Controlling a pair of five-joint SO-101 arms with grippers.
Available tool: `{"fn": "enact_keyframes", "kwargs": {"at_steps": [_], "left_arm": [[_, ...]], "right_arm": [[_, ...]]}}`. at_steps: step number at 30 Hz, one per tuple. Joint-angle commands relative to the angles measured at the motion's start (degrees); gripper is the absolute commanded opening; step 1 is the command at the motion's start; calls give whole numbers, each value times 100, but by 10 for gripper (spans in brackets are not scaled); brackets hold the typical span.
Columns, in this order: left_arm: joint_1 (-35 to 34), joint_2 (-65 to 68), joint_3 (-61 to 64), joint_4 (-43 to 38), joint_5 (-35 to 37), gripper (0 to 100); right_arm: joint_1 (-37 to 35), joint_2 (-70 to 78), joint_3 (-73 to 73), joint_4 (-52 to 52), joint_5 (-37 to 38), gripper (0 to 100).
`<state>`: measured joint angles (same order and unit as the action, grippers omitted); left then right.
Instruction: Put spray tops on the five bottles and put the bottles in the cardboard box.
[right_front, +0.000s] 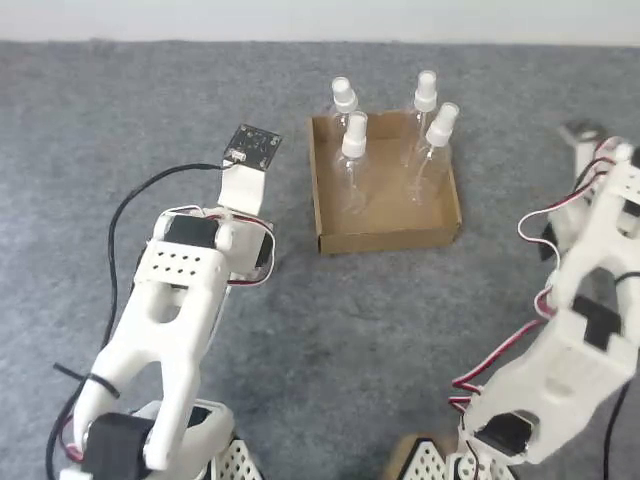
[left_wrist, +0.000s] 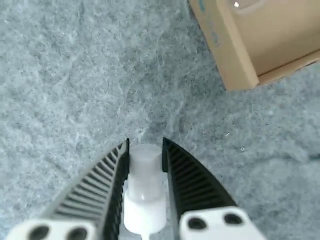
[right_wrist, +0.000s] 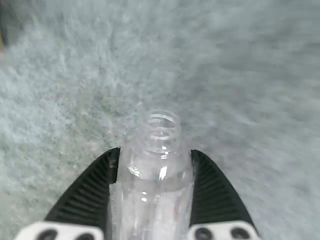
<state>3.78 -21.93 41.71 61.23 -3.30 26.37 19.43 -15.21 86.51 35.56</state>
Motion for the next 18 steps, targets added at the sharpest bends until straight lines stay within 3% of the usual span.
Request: {"fn": "enact_keyframes", "kwargs": {"at_steps": [1,7,13,18], "left_arm": [[-9,-651,-444,-26,255,12],[-18,-2075,-989,237,273,12],[-18,-3385,-1930,369,299,11],[-9,-3903,-2782,343,1143,11]], "right_arm": [[-259,-1534,-62,48,-501,5],[-1657,-3987,1776,-629,-1160,5],[-3793,-6695,3930,-1560,-1732,5],[-5516,-7644,5108,-2457,-2048,5]]}}
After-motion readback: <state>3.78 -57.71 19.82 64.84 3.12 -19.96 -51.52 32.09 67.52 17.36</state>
